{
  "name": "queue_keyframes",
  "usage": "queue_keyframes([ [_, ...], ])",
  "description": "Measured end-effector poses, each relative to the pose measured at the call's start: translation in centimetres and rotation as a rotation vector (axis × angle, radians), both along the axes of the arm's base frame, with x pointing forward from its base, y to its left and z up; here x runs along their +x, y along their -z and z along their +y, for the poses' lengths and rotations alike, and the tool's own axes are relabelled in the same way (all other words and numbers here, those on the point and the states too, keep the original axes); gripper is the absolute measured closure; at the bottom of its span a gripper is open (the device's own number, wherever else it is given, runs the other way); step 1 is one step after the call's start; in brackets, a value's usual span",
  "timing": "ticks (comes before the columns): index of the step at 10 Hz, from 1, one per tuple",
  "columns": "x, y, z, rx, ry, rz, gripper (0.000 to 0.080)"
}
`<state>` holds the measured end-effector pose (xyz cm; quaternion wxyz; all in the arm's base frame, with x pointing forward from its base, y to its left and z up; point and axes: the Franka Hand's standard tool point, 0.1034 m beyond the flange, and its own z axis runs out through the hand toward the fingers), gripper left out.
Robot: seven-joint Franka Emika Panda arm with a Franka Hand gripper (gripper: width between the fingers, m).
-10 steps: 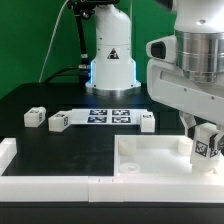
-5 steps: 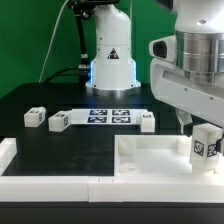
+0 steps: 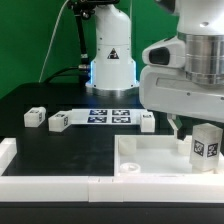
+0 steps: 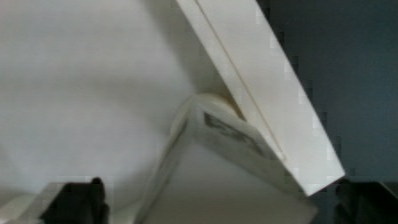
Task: Assemble one leg
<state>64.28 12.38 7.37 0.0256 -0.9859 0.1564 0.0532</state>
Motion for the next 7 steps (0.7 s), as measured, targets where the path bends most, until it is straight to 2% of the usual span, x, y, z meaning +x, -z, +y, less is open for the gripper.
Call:
queue_keyframes([
  [5,0.19,-0.04,-0.75,0.040,-0.514,-0.035,0.0150],
  [7,0.27,0.00,-0.90,0.044,-0.611,-0.045,0.0150],
])
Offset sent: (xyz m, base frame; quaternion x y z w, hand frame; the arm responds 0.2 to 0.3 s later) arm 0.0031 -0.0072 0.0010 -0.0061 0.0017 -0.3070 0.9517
